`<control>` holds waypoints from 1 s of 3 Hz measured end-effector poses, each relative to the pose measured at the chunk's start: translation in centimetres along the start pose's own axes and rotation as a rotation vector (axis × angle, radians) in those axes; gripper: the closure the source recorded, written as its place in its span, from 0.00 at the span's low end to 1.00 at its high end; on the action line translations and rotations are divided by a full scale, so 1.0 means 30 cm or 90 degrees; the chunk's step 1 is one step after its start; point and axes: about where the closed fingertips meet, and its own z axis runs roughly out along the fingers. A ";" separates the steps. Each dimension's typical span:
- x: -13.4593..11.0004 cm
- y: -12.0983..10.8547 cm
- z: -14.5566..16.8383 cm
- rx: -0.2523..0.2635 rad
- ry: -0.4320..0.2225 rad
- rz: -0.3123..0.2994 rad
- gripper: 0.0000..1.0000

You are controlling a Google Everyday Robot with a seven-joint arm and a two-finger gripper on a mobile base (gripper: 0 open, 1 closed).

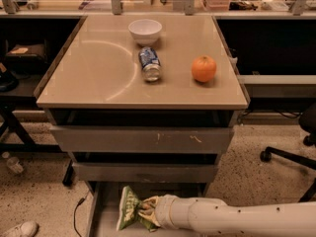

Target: Pick green jalapeno chip bag from bottom drawer and place on counter

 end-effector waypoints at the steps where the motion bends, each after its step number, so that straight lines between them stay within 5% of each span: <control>1: -0.029 -0.004 -0.015 0.005 -0.005 -0.009 1.00; 3: -0.154 -0.006 -0.068 -0.007 -0.025 -0.040 1.00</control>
Offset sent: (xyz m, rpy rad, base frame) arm 0.0039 0.0045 0.0304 -0.0161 -0.0408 0.0340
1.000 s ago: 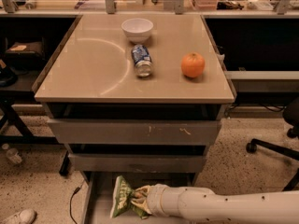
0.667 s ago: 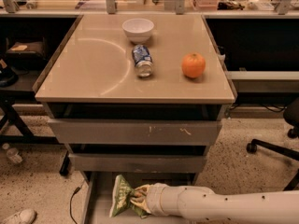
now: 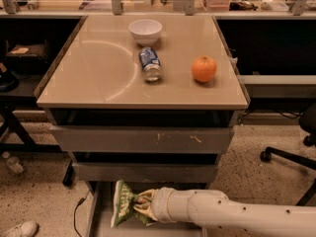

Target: Pick green jalapeno chip bag from bottom drawer and place on counter

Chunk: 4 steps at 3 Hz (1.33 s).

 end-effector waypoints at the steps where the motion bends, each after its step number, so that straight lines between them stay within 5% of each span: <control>1: -0.182 0.008 -0.077 -0.014 -0.034 -0.044 1.00; 2: -0.396 0.015 -0.150 -0.026 -0.062 -0.108 1.00; 3: -0.395 0.014 -0.150 -0.026 -0.062 -0.108 1.00; 4: -0.478 0.018 -0.181 -0.021 -0.073 -0.136 1.00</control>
Offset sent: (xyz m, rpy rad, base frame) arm 0.0006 0.0473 0.1966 0.0532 -0.2336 0.2009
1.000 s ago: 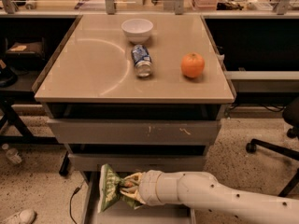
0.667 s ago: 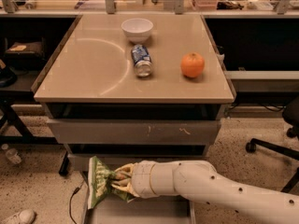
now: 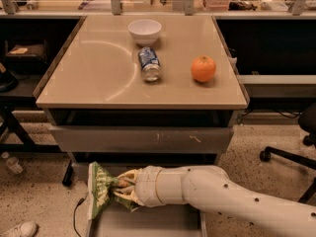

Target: Pick green jalapeno chip bag from bottom drawer and place on counter

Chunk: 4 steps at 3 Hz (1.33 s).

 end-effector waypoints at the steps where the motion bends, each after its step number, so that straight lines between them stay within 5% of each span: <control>1: -0.173 -0.059 -0.049 0.017 -0.022 -0.044 1.00; 3: -0.521 -0.345 -0.133 0.057 -0.037 -0.109 1.00; 4: -0.520 -0.341 -0.131 0.056 -0.036 -0.109 1.00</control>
Offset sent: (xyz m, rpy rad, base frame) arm 0.0640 0.0379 0.1889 0.0347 -0.2244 0.0279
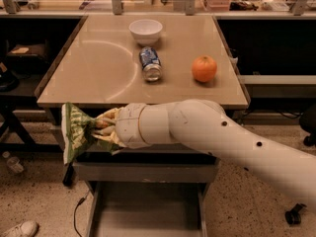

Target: Pick green jalapeno chip bag from bottom drawer and place on counter

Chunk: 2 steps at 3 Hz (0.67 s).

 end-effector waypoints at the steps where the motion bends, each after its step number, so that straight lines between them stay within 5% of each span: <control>1: -0.032 -0.082 0.020 0.011 -0.034 -0.006 1.00; 2: -0.099 -0.248 0.040 0.029 -0.062 -0.020 1.00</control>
Offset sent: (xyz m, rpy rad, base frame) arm 0.1267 0.0225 0.1148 0.1680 -0.1299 0.0026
